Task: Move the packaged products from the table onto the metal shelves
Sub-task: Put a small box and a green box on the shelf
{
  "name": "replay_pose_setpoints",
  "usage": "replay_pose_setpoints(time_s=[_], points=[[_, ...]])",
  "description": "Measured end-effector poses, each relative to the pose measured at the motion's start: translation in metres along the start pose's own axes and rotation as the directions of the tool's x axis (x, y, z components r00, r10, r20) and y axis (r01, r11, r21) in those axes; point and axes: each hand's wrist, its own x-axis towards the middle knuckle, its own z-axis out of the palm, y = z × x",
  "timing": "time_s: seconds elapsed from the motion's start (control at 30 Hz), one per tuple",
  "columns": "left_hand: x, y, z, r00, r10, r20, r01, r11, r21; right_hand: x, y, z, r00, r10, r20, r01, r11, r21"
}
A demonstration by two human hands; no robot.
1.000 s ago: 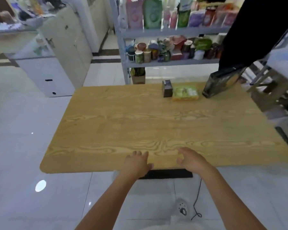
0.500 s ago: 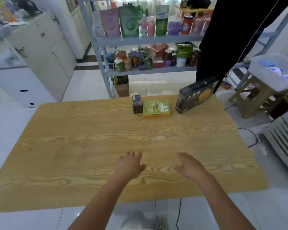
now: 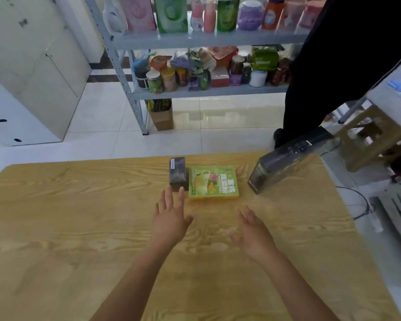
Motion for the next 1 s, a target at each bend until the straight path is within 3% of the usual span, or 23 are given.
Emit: replay_pose_setpoints(time_s=[0.13, 0.23, 0.37, 0.6, 0.73, 0.83, 1.0], points=[[0.077, 0.011, -0.003, 0.981, -0.086, -0.173, 0.052, 0.98, -0.193, 0.073, -0.017, -0.023, 0.973, 0.203, -0.112, -0.18, 0.965, 0.189], [0.116, 0.014, 0.011, 0.963, -0.199, -0.18, 0.142, 0.947, -0.288, 0.123, -0.026, -0.023, 0.906, 0.424, -0.019, -0.365, 0.802, 0.473], [0.131, 0.017, 0.024, 0.935, -0.265, -0.237, 0.175, 0.923, -0.343, 0.148, -0.033, -0.009, 0.844, 0.534, -0.056, -0.464, 0.778, 0.423], [0.105, 0.014, 0.024, 0.962, -0.223, -0.158, 0.146, 0.908, -0.392, 0.134, -0.024, -0.002, 0.804, 0.594, -0.009, -0.485, 0.665, 0.568], [0.053, 0.012, 0.039, 0.951, -0.289, -0.11, 0.218, 0.877, -0.428, 0.101, -0.017, 0.023, 0.788, 0.609, 0.089, -0.484, 0.525, 0.7], [0.003, 0.015, 0.053, 0.933, -0.345, -0.104, 0.263, 0.849, -0.459, 0.066, -0.004, 0.039, 0.811, 0.54, 0.225, -0.498, 0.436, 0.749], [-0.09, 0.037, 0.078, 0.886, -0.464, -0.026, 0.377, 0.751, -0.543, 0.005, 0.025, 0.047, 0.908, 0.333, 0.253, -0.379, 0.4, 0.835]])
